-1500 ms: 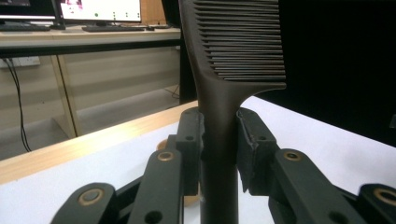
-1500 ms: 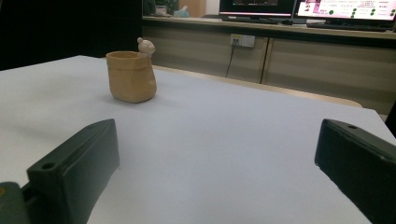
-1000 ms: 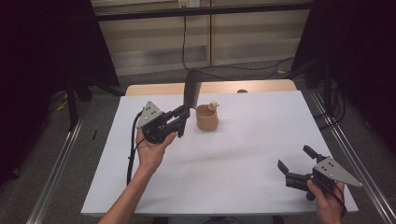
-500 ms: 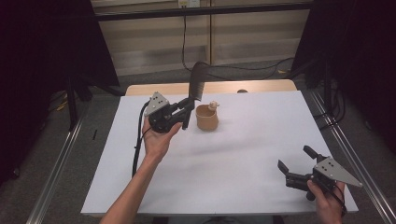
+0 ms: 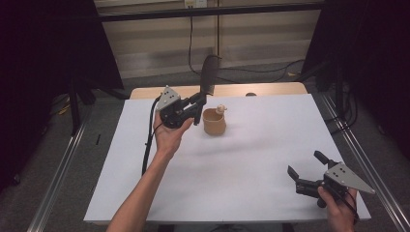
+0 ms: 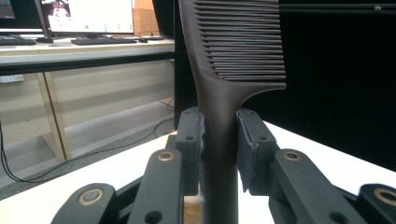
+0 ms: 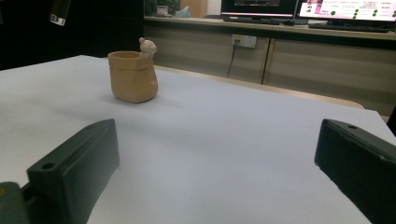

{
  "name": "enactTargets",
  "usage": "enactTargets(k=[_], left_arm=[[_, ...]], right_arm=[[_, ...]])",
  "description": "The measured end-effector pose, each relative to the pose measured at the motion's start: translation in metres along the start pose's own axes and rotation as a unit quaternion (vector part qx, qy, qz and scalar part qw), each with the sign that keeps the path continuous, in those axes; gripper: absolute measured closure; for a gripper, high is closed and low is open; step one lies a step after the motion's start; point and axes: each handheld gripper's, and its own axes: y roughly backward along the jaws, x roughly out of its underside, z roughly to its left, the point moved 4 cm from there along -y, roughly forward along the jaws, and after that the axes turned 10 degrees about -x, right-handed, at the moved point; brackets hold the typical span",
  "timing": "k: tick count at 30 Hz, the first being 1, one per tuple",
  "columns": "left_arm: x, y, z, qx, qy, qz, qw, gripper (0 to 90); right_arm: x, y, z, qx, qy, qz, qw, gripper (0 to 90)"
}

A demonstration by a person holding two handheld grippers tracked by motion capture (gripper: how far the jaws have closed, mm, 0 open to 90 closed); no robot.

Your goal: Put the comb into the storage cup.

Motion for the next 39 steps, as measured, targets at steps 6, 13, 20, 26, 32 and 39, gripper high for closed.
enactTargets(k=[6,13,20,26,32,39], left_arm=[[-0.004,-0.011,0.004,-0.003,0.011,0.001,0.9999,72.7],[-0.008,-0.025,-0.001,-0.006,0.007,-0.007,0.9999,72.7],[-0.016,-0.031,-0.011,-0.002,-0.005,-0.017,0.9998,72.7],[-0.018,-0.039,-0.012,0.002,-0.011,-0.016,0.9998,72.8],[-0.014,-0.046,-0.009,0.004,-0.015,-0.018,0.9997,72.7],[-0.006,-0.054,-0.004,-0.009,-0.002,-0.004,0.9999,72.8]], right_arm=[[0.0,0.0,0.0,0.001,-0.001,0.0,1.0,0.0],[0.0,0.0,0.0,0.0,-0.001,0.0,1.0,0.0],[0.0,0.0,0.0,-0.001,-0.001,0.0,1.0,0.0],[0.0,0.0,0.0,-0.002,0.0,-0.001,1.0,0.0],[0.0,0.0,0.0,-0.002,-0.002,0.001,1.0,0.0],[0.0,0.0,0.0,-0.001,0.0,-0.001,1.0,0.0]])
